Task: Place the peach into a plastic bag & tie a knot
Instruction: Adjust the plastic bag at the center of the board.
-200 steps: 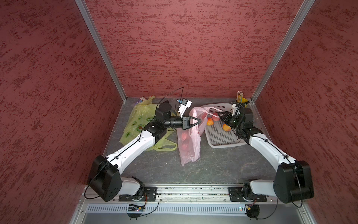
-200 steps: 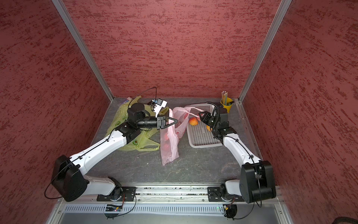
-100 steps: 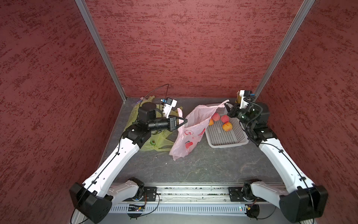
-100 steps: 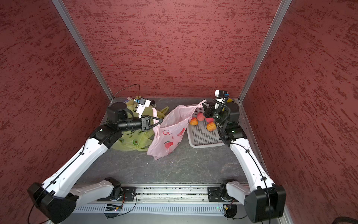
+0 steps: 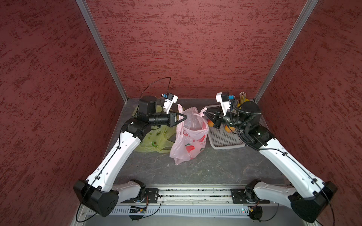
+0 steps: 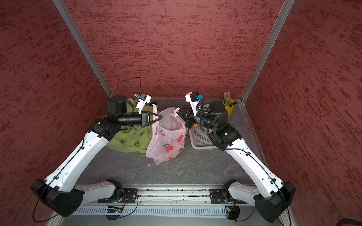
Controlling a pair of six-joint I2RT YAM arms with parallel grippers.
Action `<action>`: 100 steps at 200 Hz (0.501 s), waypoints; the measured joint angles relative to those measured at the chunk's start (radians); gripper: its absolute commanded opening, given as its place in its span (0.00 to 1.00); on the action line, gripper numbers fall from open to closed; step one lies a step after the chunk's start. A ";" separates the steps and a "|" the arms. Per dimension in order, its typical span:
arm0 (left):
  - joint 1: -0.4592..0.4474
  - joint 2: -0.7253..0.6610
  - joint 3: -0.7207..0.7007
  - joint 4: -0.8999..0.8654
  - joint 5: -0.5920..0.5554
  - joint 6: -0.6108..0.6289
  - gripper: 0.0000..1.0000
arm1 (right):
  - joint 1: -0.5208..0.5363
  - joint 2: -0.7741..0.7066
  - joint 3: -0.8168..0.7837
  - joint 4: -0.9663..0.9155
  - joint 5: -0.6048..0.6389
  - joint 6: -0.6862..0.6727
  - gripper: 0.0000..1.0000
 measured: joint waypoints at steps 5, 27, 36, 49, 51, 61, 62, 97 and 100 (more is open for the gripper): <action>0.000 0.008 0.006 0.000 0.006 0.007 0.01 | 0.014 0.011 0.007 -0.010 0.001 -0.008 0.00; -0.016 0.056 0.059 -0.021 0.037 0.053 0.05 | 0.064 0.056 0.024 -0.051 0.002 -0.034 0.00; -0.031 0.082 0.087 -0.038 0.045 0.077 0.06 | 0.076 0.071 0.026 -0.064 0.004 -0.039 0.00; -0.061 0.119 0.119 -0.070 0.050 0.117 0.12 | 0.083 0.081 0.026 -0.077 0.013 -0.042 0.00; -0.066 0.124 0.123 -0.076 0.044 0.122 0.12 | 0.083 0.082 0.026 -0.079 0.013 -0.042 0.00; -0.085 0.150 0.137 -0.101 0.040 0.153 0.17 | 0.084 0.080 0.026 -0.085 0.018 -0.045 0.00; -0.085 0.151 0.137 -0.104 0.039 0.153 0.17 | 0.084 0.080 0.026 -0.085 0.018 -0.045 0.00; -0.121 0.185 0.120 -0.150 0.013 0.195 0.28 | 0.085 0.071 0.019 -0.089 0.023 -0.048 0.00; -0.121 0.185 0.118 -0.151 0.013 0.198 0.29 | 0.085 0.071 0.016 -0.089 0.023 -0.048 0.00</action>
